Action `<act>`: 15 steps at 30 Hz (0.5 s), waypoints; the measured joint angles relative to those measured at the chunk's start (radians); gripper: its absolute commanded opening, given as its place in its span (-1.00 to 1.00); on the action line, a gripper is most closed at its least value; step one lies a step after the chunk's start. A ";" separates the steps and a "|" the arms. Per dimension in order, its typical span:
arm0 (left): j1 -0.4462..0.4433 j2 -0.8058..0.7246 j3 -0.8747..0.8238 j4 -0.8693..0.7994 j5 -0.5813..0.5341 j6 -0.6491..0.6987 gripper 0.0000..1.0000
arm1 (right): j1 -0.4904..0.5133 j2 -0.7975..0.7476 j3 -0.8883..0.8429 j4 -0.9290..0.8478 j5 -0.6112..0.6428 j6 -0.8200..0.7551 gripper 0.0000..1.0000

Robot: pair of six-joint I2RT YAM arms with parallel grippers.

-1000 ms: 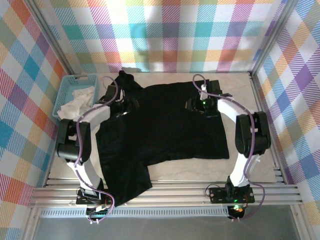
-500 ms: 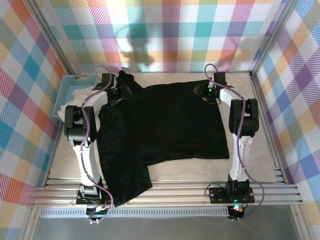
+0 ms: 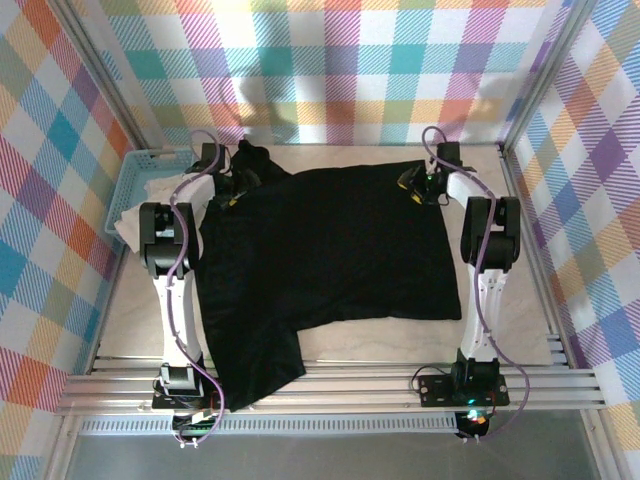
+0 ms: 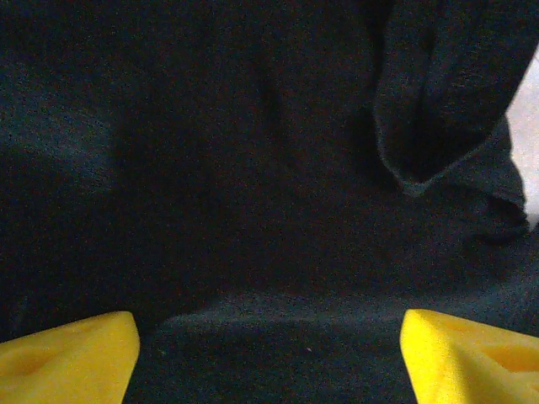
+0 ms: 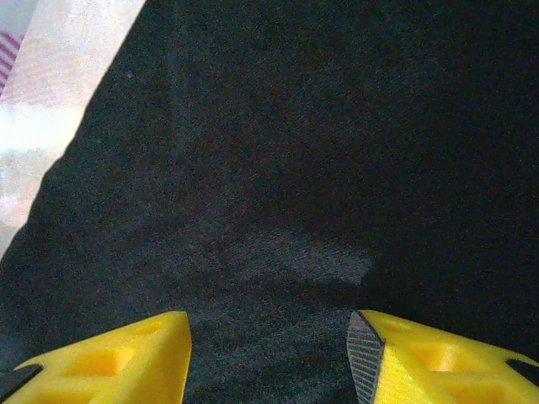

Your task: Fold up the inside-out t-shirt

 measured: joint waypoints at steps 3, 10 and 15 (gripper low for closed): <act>-0.006 0.025 0.044 -0.012 0.013 0.000 0.65 | -0.018 0.024 0.045 -0.024 0.000 0.003 0.01; -0.045 0.151 0.268 -0.085 0.022 0.001 0.67 | -0.047 0.124 0.228 -0.095 0.010 -0.003 -0.01; -0.055 0.286 0.528 -0.197 0.012 0.011 0.72 | -0.050 0.153 0.296 -0.138 0.020 -0.021 0.04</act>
